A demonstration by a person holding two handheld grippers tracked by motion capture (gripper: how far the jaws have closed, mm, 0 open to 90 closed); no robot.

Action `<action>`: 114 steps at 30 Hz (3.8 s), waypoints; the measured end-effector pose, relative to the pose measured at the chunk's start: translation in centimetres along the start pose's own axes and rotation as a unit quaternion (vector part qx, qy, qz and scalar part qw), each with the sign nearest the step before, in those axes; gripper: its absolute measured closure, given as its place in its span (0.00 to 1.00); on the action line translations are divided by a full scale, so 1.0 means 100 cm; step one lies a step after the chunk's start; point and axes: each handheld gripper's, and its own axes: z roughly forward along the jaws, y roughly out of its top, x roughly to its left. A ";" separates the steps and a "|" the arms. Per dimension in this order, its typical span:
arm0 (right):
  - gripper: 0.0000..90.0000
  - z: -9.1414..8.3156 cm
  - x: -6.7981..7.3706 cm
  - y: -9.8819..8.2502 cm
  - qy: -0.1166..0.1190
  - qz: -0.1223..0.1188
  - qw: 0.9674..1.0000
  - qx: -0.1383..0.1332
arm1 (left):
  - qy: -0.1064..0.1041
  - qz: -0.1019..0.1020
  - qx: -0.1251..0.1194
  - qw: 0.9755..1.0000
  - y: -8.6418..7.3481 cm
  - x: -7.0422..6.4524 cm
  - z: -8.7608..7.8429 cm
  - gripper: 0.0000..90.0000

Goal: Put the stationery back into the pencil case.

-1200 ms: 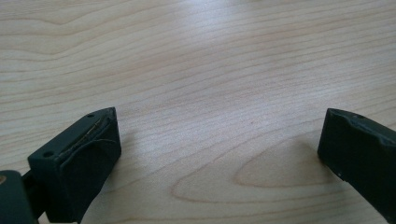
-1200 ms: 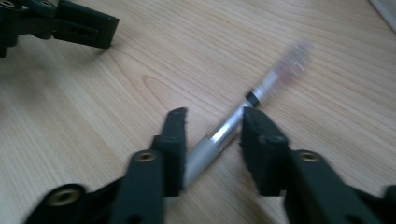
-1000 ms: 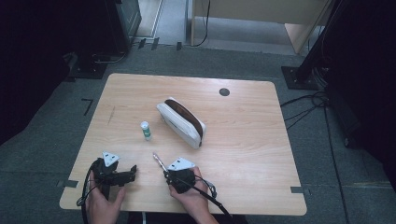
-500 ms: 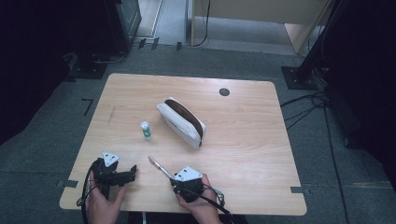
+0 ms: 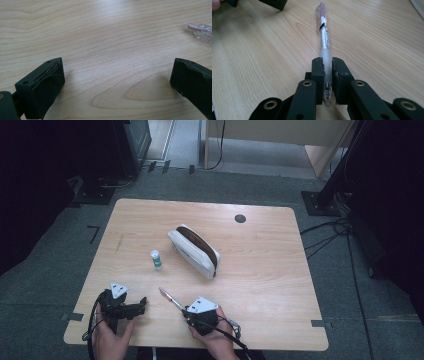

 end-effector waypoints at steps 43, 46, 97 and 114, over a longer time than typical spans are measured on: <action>0.90 -0.101 -0.101 0.097 -0.076 -0.002 0.993 -0.091 | 0.000 0.000 0.001 1.000 0.000 0.000 0.000 0.00; 0.90 -0.099 -0.107 0.105 -0.078 -0.005 0.993 -0.086 | 0.000 0.001 0.001 1.000 0.000 0.000 0.000 0.00; 0.90 -0.049 -0.142 0.142 -0.059 -0.001 0.998 -0.032 | 0.000 0.000 0.000 1.000 0.000 0.000 0.000 0.00; 0.90 -0.025 -0.139 0.152 -0.059 0.013 0.998 -0.035 | 0.000 0.000 0.000 1.000 0.000 0.000 0.000 0.00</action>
